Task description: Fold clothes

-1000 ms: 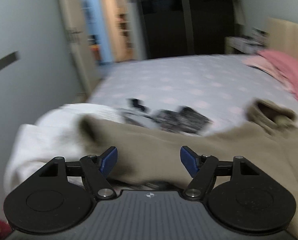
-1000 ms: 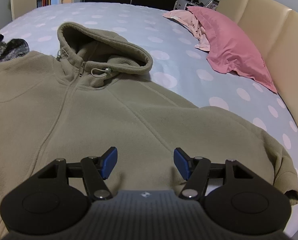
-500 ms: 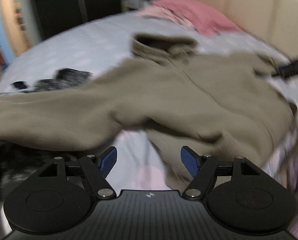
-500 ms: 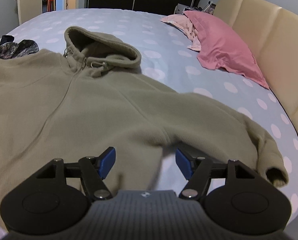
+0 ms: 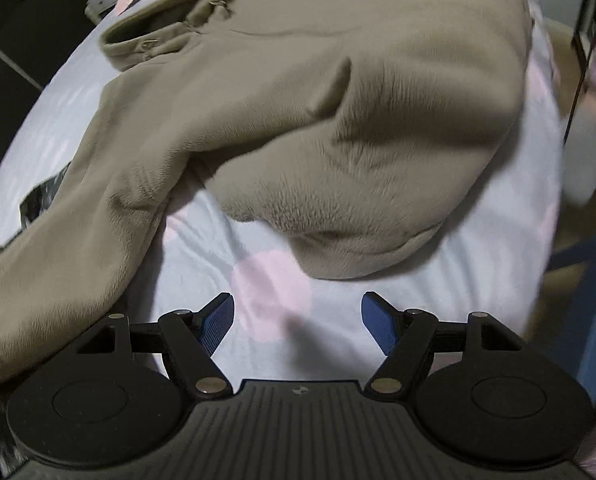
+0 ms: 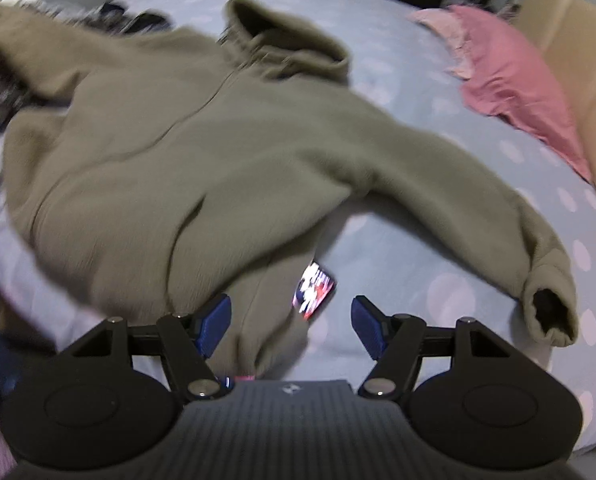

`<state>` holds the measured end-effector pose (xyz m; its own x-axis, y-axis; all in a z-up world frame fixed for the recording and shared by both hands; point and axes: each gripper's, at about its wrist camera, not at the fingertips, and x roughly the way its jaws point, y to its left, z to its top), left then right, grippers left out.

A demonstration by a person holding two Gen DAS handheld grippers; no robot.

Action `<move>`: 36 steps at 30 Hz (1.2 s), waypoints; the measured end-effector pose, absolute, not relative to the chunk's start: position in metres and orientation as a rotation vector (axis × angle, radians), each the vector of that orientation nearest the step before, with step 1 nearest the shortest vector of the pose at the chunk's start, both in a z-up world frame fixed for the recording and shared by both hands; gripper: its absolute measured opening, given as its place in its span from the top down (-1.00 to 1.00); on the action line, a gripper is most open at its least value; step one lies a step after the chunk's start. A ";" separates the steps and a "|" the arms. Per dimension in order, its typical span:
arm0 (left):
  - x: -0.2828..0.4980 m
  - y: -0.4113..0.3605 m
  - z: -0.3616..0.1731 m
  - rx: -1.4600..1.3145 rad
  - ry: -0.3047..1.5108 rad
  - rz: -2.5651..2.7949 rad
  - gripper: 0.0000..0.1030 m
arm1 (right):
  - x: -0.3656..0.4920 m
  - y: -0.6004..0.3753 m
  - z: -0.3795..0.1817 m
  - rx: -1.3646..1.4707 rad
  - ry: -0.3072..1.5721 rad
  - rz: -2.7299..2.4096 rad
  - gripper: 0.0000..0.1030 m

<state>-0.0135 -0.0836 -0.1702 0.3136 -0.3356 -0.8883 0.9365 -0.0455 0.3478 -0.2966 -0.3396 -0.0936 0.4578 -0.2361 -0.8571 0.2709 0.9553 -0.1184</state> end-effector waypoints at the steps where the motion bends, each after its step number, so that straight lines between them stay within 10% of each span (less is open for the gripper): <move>1: -0.015 -0.085 -0.174 1.202 0.654 -1.163 -0.35 | -0.297 -0.337 -0.097 0.025 1.072 -0.287 -0.34; 14: -0.045 -0.099 -0.206 1.306 0.455 -1.234 -0.04 | -0.277 -0.323 -0.158 -0.031 1.259 -0.128 -0.30; 19: -0.052 -0.097 -0.194 1.264 0.502 -1.276 0.49 | -0.272 -0.317 -0.157 -0.079 1.253 -0.116 0.40; 36: 0.056 -0.102 -0.062 0.365 0.754 -1.228 0.76 | -0.282 -0.377 -0.036 0.286 0.570 -0.405 0.67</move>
<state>0.0559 -0.1020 -0.0622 0.1398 -0.7090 -0.6912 0.9372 0.3200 -0.1386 -0.2820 -0.3768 -0.0358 0.7669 -0.2896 -0.5727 0.4450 0.8830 0.1493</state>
